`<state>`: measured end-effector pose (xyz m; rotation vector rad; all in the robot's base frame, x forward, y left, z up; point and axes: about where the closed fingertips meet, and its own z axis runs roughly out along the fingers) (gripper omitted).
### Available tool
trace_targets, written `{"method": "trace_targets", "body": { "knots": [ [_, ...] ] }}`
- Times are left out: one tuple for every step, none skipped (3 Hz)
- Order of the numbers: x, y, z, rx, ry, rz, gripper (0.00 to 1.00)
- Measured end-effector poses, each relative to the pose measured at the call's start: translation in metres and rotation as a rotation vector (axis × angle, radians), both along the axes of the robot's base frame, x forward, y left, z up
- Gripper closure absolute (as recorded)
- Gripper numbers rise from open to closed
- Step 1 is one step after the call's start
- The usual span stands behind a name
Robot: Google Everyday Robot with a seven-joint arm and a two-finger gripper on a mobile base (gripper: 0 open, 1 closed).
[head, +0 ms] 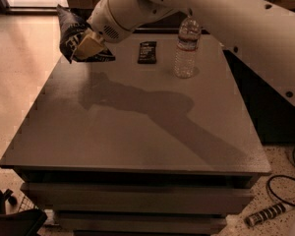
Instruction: Pick blue chip bag
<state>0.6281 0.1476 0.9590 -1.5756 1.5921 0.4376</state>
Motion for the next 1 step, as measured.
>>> {"method": "trace_targets", "body": {
  "knots": [
    [-0.0068,-0.0094,0.0191,0.053,-0.065,0.012,1.00]
  ]
}}
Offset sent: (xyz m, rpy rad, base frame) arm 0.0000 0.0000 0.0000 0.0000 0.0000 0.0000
